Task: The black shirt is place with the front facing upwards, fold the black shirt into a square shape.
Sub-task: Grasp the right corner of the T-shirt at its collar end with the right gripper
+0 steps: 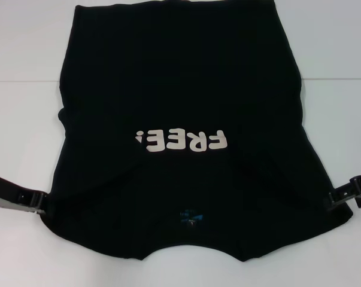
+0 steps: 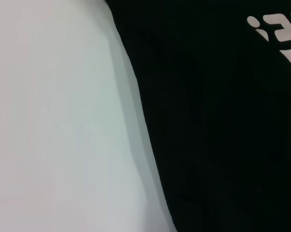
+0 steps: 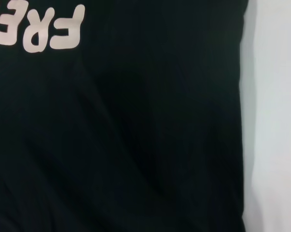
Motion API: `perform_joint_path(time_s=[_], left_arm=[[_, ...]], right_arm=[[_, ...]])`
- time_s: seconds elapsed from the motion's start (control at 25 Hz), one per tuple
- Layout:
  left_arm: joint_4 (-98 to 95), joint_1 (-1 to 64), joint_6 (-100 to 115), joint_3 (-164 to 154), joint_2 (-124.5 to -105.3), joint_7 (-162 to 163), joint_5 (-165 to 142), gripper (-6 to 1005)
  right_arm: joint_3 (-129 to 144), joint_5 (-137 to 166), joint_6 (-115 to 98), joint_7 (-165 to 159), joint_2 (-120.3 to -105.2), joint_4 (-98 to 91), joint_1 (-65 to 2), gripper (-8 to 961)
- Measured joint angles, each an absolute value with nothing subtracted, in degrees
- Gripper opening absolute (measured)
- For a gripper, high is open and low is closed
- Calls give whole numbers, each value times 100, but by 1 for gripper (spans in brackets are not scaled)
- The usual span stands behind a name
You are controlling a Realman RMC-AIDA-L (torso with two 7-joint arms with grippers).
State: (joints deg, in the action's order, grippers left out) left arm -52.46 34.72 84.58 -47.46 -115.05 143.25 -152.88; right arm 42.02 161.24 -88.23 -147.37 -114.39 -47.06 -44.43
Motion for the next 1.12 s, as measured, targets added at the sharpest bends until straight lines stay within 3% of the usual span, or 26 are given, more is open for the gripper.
perform_joint_path(time_s=[1.12], left_arm=[[-5247, 3462, 8437, -4746, -11495, 14309, -15264, 26]], right_arm=[[4359, 16111, -8570, -14623, -11498, -4299, -4622, 928]])
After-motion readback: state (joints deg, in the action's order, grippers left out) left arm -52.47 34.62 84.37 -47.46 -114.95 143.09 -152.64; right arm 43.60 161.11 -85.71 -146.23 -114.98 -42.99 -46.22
